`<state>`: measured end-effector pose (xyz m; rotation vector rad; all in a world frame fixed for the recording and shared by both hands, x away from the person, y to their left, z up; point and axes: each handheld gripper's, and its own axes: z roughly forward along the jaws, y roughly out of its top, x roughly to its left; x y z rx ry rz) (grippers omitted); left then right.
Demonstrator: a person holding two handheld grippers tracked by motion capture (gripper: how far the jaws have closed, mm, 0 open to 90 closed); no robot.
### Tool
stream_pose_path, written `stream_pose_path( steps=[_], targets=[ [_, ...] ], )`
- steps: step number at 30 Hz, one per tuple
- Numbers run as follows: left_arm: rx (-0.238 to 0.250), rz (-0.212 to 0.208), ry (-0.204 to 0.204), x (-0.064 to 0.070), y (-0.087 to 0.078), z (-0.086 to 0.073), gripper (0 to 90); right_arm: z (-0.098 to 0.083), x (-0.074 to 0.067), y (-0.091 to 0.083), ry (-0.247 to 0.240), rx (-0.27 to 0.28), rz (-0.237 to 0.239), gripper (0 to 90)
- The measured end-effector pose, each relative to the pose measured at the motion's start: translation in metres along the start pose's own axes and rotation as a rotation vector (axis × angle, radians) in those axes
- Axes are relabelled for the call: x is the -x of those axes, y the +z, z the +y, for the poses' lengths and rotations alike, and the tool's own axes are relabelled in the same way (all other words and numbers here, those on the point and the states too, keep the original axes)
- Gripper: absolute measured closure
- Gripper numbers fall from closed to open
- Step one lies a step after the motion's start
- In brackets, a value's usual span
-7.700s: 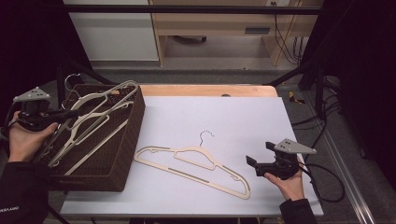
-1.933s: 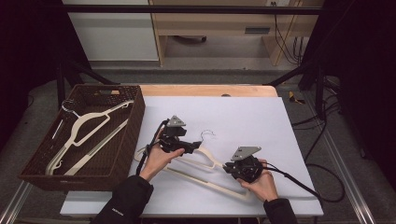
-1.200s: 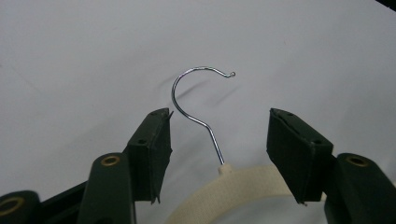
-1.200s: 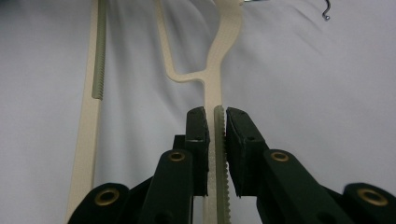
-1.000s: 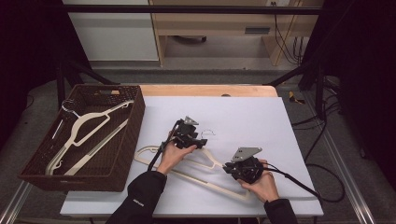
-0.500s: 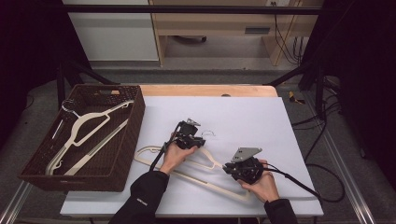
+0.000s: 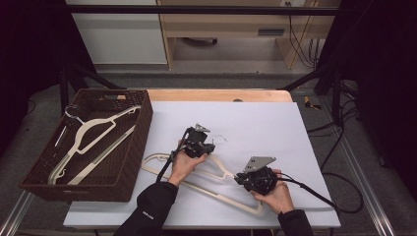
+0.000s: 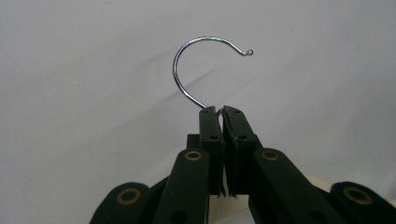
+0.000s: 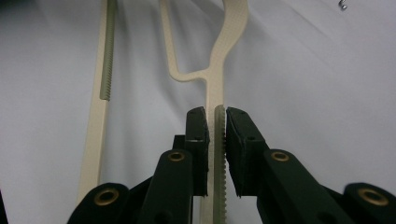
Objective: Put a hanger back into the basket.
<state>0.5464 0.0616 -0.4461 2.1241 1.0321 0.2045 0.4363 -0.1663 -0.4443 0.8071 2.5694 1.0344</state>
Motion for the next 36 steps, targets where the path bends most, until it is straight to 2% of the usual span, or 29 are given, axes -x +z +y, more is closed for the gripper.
stream_pose_path(
  steps=[3,7,16,18,19,20,21,24,25,26,27,30,33,34,35,36],
  targets=[
    [0.031,0.008,-0.013,0.003,-0.006,-0.001,87.9,-0.001,-0.001,0.001,-0.013,-0.012,0.001,79.4],
    [0.049,0.011,-0.012,0.005,-0.013,-0.001,88.4,-0.003,-0.004,0.004,-0.003,-0.026,-0.002,79.4],
    [0.082,0.027,-0.013,0.011,-0.021,-0.003,88.5,-0.005,-0.002,0.004,0.016,-0.007,0.022,78.8],
    [0.088,0.025,-0.015,0.012,-0.022,-0.003,88.6,-0.005,-0.002,0.004,0.024,0.003,0.033,75.7],
    [0.09,0.028,-0.012,0.013,-0.024,-0.003,88.5,-0.004,-0.002,0.004,0.028,0.023,0.045,70.1],
    [0.09,0.028,-0.012,0.013,-0.024,-0.003,88.6,-0.004,-0.002,0.004,0.028,0.023,0.045,70.1],
    [0.096,0.03,-0.005,0.015,-0.026,-0.004,88.5,-0.002,0.0,0.002,0.051,0.053,0.052,62.3],
    [0.102,0.03,-0.003,0.016,-0.028,-0.004,88.5,0.0,0.002,0.001,0.074,0.074,0.064,58.9],
    [0.109,0.032,0.001,0.017,-0.03,-0.004,88.5,0.003,0.005,0.001,0.111,0.117,0.076,51.3],
    [0.109,0.032,0.001,0.017,-0.03,-0.004,88.5,0.003,0.005,0.001,0.111,0.117,0.076,51.3],
    [0.113,0.028,0.002,0.017,-0.031,-0.004,88.6,0.008,0.006,0.002,0.138,0.145,0.084,49.2],
    [0.117,0.028,0.003,0.018,-0.032,-0.004,88.6,0.014,0.005,0.006,0.164,0.165,0.091,47.5],
    [0.122,0.024,0.004,0.019,-0.035,-0.004,88.6,0.023,0.006,0.021,0.195,0.156,0.109,49.5],
    [0.122,0.024,0.004,0.019,-0.035,-0.004,88.6,0.023,0.006,0.021,0.195,0.156,0.109,49.5],
    [0.13,0.019,0.003,0.02,-0.037,-0.004,88.6,0.027,0.007,0.03,0.209,0.148,0.125,52.0],
    [0.13,0.019,0.003,0.02,-0.037,-0.004,88.6,0.027,0.007,0.03,0.209,0.148,0.125,52.0]
  ],
)
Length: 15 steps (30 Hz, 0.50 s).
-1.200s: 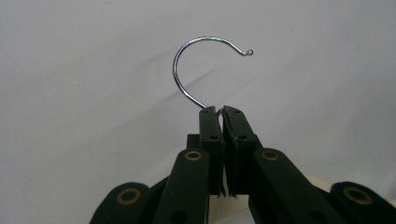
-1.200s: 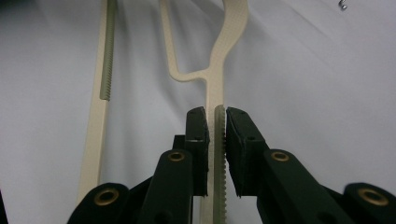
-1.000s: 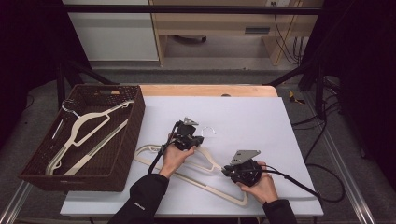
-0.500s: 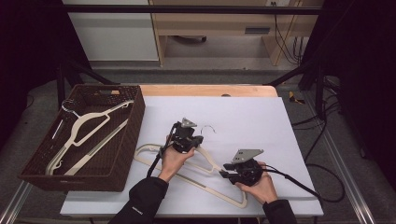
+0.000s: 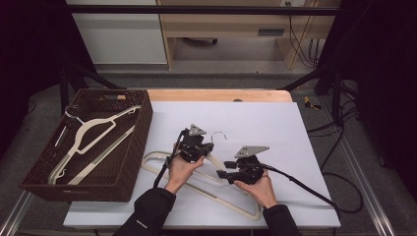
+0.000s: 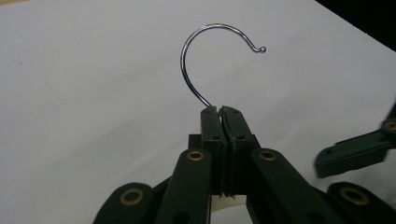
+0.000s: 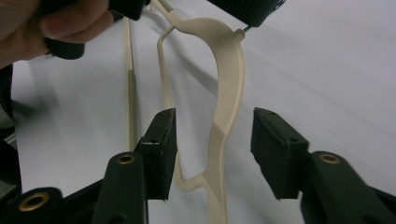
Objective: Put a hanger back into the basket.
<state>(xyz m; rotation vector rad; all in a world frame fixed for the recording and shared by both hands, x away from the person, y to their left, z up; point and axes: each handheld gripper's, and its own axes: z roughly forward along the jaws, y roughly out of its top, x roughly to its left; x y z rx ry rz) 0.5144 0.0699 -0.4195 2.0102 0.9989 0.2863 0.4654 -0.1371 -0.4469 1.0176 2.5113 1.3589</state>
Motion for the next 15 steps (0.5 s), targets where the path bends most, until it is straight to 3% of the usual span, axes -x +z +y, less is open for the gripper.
stream_pose_path(
  steps=[5,12,15],
  targets=[
    [0.011,-0.008,0.01,0.002,-0.007,-0.001,88.6,0.003,-0.001,0.013,0.016,-0.034,0.03,60.8],
    [0.025,-0.019,0.013,0.004,-0.015,-0.001,88.7,0.006,0.002,0.011,0.04,-0.024,0.038,75.7],
    [0.033,-0.021,0.021,0.005,-0.019,-0.002,88.7,0.007,0.003,0.011,0.059,-0.029,0.051,77.6]
  ],
)
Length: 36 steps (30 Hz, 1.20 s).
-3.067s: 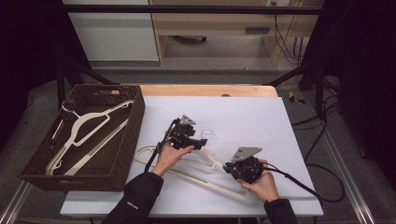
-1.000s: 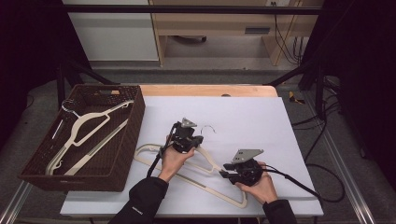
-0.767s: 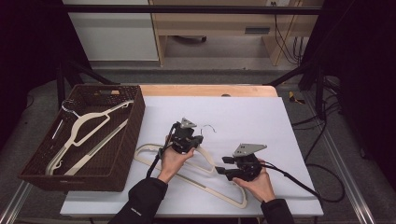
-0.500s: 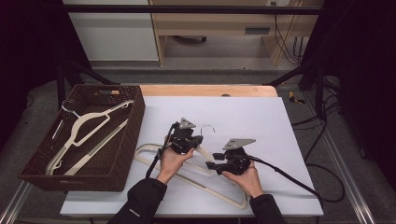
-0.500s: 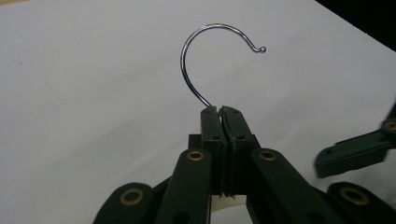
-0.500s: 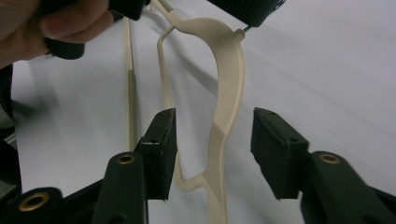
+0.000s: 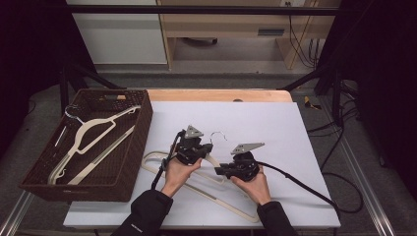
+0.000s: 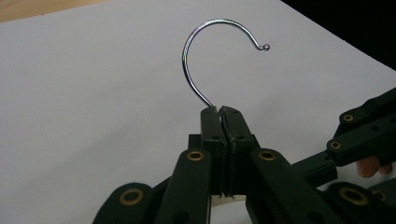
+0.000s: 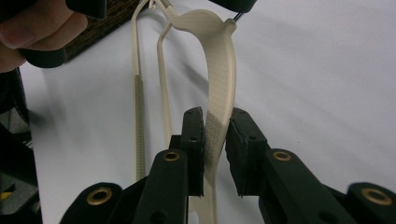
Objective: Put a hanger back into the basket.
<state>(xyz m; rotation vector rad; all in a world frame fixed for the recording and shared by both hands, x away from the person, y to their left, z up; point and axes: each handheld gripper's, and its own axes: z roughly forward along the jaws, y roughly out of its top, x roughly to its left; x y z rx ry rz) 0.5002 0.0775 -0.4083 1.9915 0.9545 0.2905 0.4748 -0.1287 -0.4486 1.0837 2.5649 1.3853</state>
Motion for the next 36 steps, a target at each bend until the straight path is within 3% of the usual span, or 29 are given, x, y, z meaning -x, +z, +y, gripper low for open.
stream_pose_path(
  steps=[3,5,8,12,15,16,17,21,26,28,36],
  targets=[
    [0.007,-0.003,0.01,0.001,-0.005,0.0,88.8,0.001,0.0,-0.001,0.002,0.002,0.021,78.8],
    [0.007,-0.028,0.014,0.002,-0.01,0.0,90.0,0.001,0.0,-0.002,0.01,0.0,0.023,79.3],
    [0.024,-0.02,0.039,0.004,-0.018,0.001,89.7,0.002,-0.001,-0.004,0.027,0.003,0.038,80.7],
    [0.035,-0.023,0.057,0.002,-0.03,0.002,82.6,0.003,-0.004,-0.009,0.048,0.024,0.063,83.5],
    [0.054,-0.026,0.066,0.0,-0.044,0.001,72.6,0.004,-0.006,-0.012,0.055,0.039,0.084,84.5],
    [0.06,-0.029,0.076,-0.002,-0.049,0.001,63.9,0.004,-0.007,-0.014,0.06,0.044,0.095,85.2],
    [0.067,-0.023,0.091,-0.002,-0.054,0.001,63.9,0.004,-0.007,-0.014,0.06,0.044,0.095,85.2],
    [0.081,-0.042,0.142,-0.007,-0.075,-0.002,46.8,0.006,-0.012,-0.022,0.069,0.063,0.139,87.5],
    [0.11,-0.073,0.173,-0.012,-0.094,-0.008,32.6,0.007,-0.016,-0.037,0.027,0.069,0.12,87.6],
    [0.101,-0.082,0.206,-0.012,-0.098,-0.011,29.3,0.007,-0.017,-0.041,0.007,0.07,0.12,87.6],
    [0.011,-0.128,0.3,-0.011,-0.096,-0.019,21.7,0.009,-0.021,-0.062,-0.082,0.05,0.167,87.6]
  ],
)
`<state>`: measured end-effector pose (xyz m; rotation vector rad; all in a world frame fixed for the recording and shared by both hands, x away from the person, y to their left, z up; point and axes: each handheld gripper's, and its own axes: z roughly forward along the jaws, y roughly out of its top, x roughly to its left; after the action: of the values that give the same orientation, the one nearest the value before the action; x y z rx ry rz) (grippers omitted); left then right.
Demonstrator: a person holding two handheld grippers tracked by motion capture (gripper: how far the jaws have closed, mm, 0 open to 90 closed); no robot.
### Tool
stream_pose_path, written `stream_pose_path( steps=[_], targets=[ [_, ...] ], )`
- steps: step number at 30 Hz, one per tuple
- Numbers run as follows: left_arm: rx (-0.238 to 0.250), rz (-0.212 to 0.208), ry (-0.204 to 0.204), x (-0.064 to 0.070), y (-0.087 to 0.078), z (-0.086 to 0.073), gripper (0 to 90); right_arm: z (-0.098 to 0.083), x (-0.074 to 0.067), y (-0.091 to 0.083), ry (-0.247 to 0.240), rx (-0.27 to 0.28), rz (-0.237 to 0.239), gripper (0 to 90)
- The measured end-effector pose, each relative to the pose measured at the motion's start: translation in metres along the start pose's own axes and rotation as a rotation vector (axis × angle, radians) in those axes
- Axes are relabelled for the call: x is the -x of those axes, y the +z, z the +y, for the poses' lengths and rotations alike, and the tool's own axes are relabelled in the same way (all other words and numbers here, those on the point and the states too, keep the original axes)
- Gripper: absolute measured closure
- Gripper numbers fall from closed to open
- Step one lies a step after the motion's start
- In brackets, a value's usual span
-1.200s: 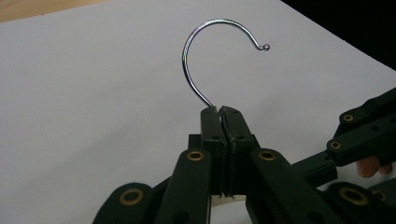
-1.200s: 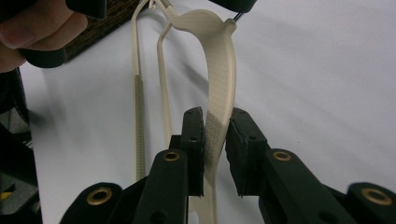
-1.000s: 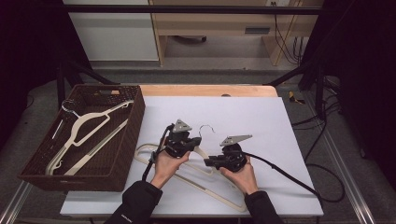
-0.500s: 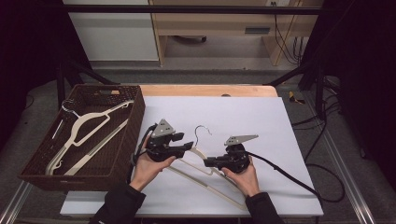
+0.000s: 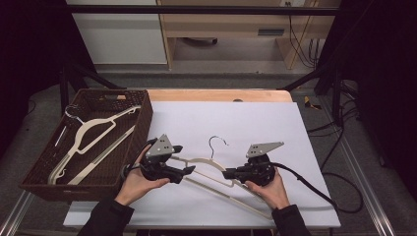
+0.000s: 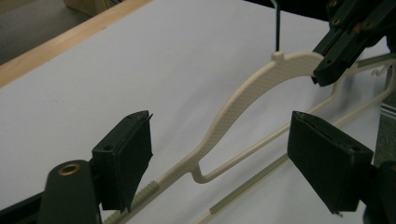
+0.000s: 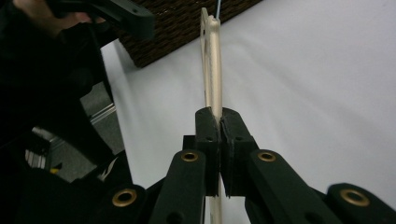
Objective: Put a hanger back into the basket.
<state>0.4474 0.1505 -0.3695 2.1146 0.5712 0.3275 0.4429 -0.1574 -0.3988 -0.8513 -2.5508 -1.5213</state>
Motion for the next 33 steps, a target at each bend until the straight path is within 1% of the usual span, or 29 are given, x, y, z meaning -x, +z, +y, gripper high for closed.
stream_pose_path(
  steps=[2,3,5,7,8,9,10,11,12,13,17,18,21,22,23,27,28,29,30,32,33],
  targets=[
    [-0.023,-0.03,0.013,0.001,0.005,-0.001,22.5,0.0,-0.002,-0.002,-0.018,-0.009,0.016,87.6],
    [-0.033,-0.034,0.027,0.002,0.008,-0.001,23.5,0.0,-0.002,-0.003,-0.026,-0.014,0.017,87.6],
    [-0.057,-0.053,0.041,0.003,0.013,-0.001,26.3,-0.001,-0.004,-0.003,-0.037,-0.023,0.027,87.6],
    [-0.073,-0.066,0.051,0.004,0.017,-0.001,30.3,-0.002,-0.004,-0.003,-0.045,-0.029,0.034,87.6],
    [-0.088,-0.073,0.07,0.005,0.019,-0.001,32.5,-0.002,-0.004,-0.003,-0.048,-0.03,0.037,87.6],
    [-0.087,-0.075,0.07,0.005,0.021,-0.001,34.9,-0.002,-0.004,-0.003,-0.049,-0.03,0.042,87.6],
    [-0.108,-0.075,0.093,0.004,0.022,-0.001,35.8,-0.002,-0.004,-0.003,-0.052,-0.03,0.045,87.6],
    [-0.102,-0.069,0.085,0.006,0.024,-0.001,37.9,-0.002,-0.005,-0.003,-0.055,-0.031,0.049,87.6],
    [-0.112,-0.069,0.094,0.006,0.025,-0.001,41.9,-0.002,-0.005,-0.003,-0.062,-0.034,0.055,87.6],
    [-0.112,-0.075,0.092,0.006,0.026,-0.001,44.7,-0.002,-0.006,-0.003,-0.06,-0.035,0.056,87.5],
    [-0.129,-0.083,0.112,0.008,0.032,-0.002,53.0,-0.003,-0.007,-0.002,-0.069,-0.043,0.064,87.5],
    [-0.141,-0.087,0.124,0.008,0.032,-0.001,54.8,-0.003,-0.007,-0.002,-0.074,-0.044,0.065,87.6],
    [-0.138,-0.101,0.126,0.011,0.033,-0.002,63.3,-0.004,-0.006,-0.001,-0.072,-0.046,0.067,87.5],
    [-0.145,-0.107,0.127,0.012,0.033,-0.002,66.7,-0.004,-0.006,0.0,-0.071,-0.047,0.07,87.5],
    [-0.143,-0.102,0.126,0.013,0.033,-0.003,68.4,-0.004,-0.006,0.0,-0.072,-0.049,0.069,87.5],
    [-0.146,-0.093,0.129,0.016,0.031,-0.004,69.7,-0.004,-0.006,0.0,-0.074,-0.053,0.07,87.1],
    [-0.145,-0.087,0.128,0.017,0.03,-0.004,70.3,-0.004,-0.006,0.0,-0.076,-0.053,0.066,86.5],
    [-0.141,-0.09,0.115,0.019,0.029,-0.004,70.8,-0.004,-0.006,0.0,-0.078,-0.051,0.06,85.9],
    [-0.152,-0.092,0.123,0.018,0.028,-0.004,72.4,-0.004,-0.006,-0.001,-0.081,-0.049,0.041,84.6],
    [-0.154,-0.105,0.117,0.021,0.027,-0.005,75.0,-0.004,-0.006,-0.002,-0.093,-0.037,0.013,82.5],
    [-0.154,-0.108,0.114,0.022,0.026,-0.004,76.3,-0.004,-0.006,-0.003,-0.1,-0.03,-0.004,79.7]
  ],
)
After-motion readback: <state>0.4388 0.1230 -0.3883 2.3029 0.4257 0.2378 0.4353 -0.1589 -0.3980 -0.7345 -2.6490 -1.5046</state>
